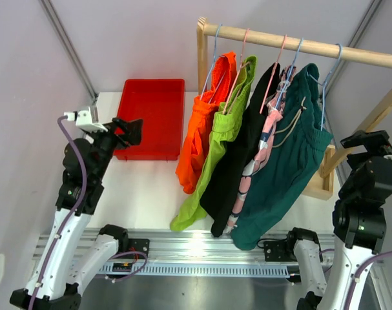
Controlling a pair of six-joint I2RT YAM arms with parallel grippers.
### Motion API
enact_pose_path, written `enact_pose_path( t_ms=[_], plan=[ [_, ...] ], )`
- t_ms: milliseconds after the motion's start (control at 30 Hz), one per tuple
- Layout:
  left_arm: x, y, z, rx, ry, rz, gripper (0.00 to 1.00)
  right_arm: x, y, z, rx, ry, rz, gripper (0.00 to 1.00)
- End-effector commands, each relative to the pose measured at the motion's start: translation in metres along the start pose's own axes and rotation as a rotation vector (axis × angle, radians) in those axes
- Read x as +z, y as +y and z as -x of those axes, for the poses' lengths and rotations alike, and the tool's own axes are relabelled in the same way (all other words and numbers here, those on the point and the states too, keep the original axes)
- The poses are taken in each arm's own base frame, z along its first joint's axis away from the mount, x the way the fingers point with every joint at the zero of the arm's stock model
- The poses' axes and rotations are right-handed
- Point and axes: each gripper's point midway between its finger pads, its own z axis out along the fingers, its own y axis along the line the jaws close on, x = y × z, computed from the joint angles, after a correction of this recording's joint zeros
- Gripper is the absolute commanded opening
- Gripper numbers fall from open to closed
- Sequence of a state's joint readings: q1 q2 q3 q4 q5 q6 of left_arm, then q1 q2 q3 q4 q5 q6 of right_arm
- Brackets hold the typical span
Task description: Remove the shorts from the hanger
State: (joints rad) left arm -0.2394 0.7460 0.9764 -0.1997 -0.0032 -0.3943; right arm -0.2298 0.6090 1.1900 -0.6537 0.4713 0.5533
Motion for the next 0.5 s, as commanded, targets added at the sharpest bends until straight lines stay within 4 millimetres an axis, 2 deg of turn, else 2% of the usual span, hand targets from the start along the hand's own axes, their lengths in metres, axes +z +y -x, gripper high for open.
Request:
enact_pose_path(
  t_ms=[0,33,67,133,200,267,300,367,400,433,467],
  plan=[
    [-0.012,0.048,-0.024,0.150,0.026,0.190,0.99,-0.011,-0.001,0.027,-0.037,-0.067,-0.015,0.99],
    [-0.014,0.050,-0.022,0.170,0.008,0.190,0.99,-0.013,-0.001,0.033,-0.048,-0.082,-0.019,0.99],
    [-0.015,0.057,-0.029,0.190,0.012,0.213,0.99,-0.017,0.002,0.042,-0.045,-0.104,-0.007,0.99],
    [-0.017,0.055,-0.024,0.185,-0.015,0.201,0.99,-0.018,0.002,0.056,-0.064,-0.141,-0.032,0.99],
    [-0.015,0.046,-0.030,0.181,-0.001,0.146,0.99,-0.025,0.015,0.079,-0.064,-0.182,0.006,0.99],
    [-0.016,0.044,-0.033,0.181,0.006,0.128,0.99,-0.027,0.034,0.088,-0.118,-0.180,0.086,0.99],
    [-0.015,0.045,-0.036,0.183,0.017,0.129,0.99,-0.035,0.050,0.103,-0.108,-0.214,0.159,0.99],
    [-0.014,0.045,-0.042,0.187,0.045,0.122,0.99,-0.045,0.072,0.111,-0.120,-0.221,0.280,0.99],
    [-0.014,0.044,-0.046,0.187,0.064,0.118,0.99,-0.051,0.082,0.122,-0.111,-0.244,0.327,0.99],
    [-0.013,0.042,-0.045,0.191,0.068,0.106,0.99,-0.057,0.094,0.124,-0.114,-0.235,0.389,0.99],
    [-0.013,0.040,-0.046,0.192,0.075,0.096,0.99,-0.052,0.104,0.121,-0.126,-0.213,0.414,0.99]
  ],
)
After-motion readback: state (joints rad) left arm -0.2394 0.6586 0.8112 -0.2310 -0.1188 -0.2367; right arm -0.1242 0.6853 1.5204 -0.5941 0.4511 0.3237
